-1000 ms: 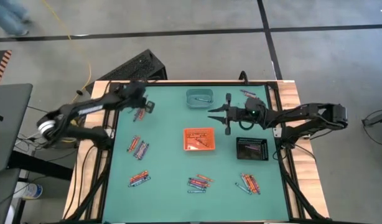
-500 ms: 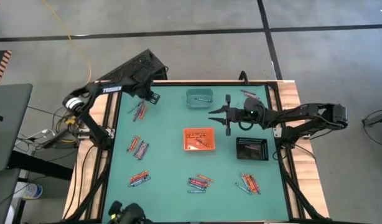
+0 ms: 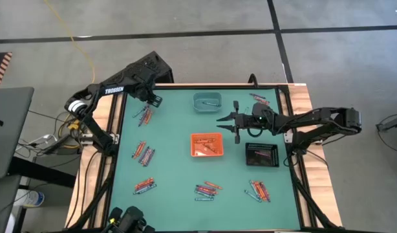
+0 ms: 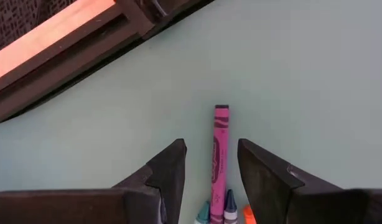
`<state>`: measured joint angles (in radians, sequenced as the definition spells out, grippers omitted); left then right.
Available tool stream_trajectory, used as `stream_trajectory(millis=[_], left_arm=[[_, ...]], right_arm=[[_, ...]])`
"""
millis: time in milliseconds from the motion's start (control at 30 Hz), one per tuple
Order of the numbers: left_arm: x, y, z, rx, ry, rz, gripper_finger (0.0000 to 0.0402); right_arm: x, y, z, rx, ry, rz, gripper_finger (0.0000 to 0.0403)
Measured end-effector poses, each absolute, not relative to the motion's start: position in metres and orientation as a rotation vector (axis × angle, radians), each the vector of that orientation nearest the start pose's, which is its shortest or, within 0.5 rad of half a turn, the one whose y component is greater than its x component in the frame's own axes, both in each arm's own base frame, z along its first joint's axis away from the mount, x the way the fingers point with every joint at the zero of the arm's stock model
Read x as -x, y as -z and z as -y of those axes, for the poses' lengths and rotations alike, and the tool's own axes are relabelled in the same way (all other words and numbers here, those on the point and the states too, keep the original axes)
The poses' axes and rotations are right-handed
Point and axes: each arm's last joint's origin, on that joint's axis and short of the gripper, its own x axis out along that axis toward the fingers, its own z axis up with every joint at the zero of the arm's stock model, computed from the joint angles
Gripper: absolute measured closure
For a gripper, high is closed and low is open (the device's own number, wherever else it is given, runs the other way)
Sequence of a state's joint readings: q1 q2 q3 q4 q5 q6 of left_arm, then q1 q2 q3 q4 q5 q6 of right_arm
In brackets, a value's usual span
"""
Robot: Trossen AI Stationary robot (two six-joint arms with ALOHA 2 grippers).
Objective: Sort crayons
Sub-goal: Put the violet crayon into the black bin
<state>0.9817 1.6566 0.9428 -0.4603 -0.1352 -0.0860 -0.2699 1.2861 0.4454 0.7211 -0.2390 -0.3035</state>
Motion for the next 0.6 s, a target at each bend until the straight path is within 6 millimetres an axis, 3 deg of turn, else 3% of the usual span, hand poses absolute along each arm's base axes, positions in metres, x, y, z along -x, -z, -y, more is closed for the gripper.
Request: stream_trajectory(millis=[233,433,600], left_arm=[[-0.162,-0.147,-0.247,0.554,-1.014,-1.097,0.0264],[-0.163,-0.146,-0.248,0.565,-0.991,-1.056,0.0266],[-0.162,-0.145,-0.246,0.573,-0.976,-1.072,0.031]], right_arm=[[-0.244,-0.203,0.052,0.275,-0.021,-0.119,0.0295],[-0.244,-0.203,0.05,0.276,-0.027,-0.117,0.0295],[-0.244,-0.203,0.05,0.277,-0.026,-0.114,0.0295]])
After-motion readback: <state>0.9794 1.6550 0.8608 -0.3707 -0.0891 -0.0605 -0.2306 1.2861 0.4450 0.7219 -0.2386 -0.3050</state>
